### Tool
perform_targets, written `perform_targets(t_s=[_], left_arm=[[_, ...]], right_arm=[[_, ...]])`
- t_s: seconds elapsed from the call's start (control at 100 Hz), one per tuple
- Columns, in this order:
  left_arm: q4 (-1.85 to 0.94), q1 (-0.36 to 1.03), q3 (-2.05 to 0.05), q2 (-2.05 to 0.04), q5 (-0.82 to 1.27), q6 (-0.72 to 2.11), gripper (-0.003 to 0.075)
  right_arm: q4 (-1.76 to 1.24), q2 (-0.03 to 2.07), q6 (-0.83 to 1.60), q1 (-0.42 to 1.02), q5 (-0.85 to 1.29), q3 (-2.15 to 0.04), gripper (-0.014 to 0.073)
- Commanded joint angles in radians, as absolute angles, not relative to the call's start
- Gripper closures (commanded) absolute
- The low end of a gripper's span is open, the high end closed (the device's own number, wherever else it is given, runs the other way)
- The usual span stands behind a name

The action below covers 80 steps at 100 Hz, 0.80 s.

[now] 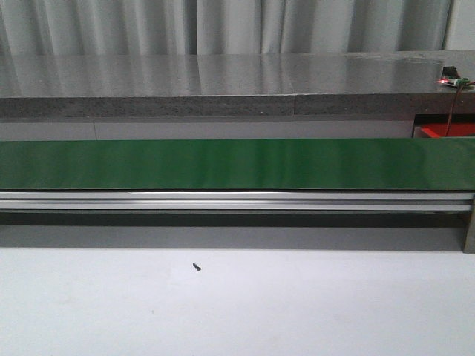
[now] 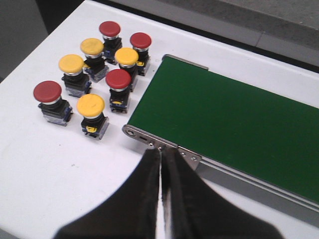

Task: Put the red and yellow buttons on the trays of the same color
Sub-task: 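Move the left gripper over the cluster of red and yellow buttons, then lower the left gripper and grasp a yellow button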

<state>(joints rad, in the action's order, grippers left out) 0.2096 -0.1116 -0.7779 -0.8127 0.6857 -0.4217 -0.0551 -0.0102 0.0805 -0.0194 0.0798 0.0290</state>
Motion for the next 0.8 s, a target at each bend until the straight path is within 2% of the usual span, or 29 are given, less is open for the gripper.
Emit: perform_targets(t_s=[0.0, 0.14, 0.21, 0.79], left_arm=[[0.218, -0.134, -0.834, -0.854, 0.627, -0.436, 0.053], [0.206, -0.167, -0.875, -0.933, 0.634, -0.438, 0.0223], [0.204, -0.187, -0.9, -0.976, 0.659, -0.438, 0.0145], [0.165, -0.35, -1.083, -1.32, 0.777, -0.388, 0.0152]], right_arm=[[-0.055, -0.029, 0.084, -0.024, 0.0, 0.011, 0.0642], [-0.055, -0.029, 0.084, -0.024, 0.0, 0.011, 0.0642], [-0.055, -0.029, 0.084, -0.024, 0.0, 0.011, 0.0642], [-0.055, -0.029, 0.084, -0.024, 0.0, 0.011, 0.0642]])
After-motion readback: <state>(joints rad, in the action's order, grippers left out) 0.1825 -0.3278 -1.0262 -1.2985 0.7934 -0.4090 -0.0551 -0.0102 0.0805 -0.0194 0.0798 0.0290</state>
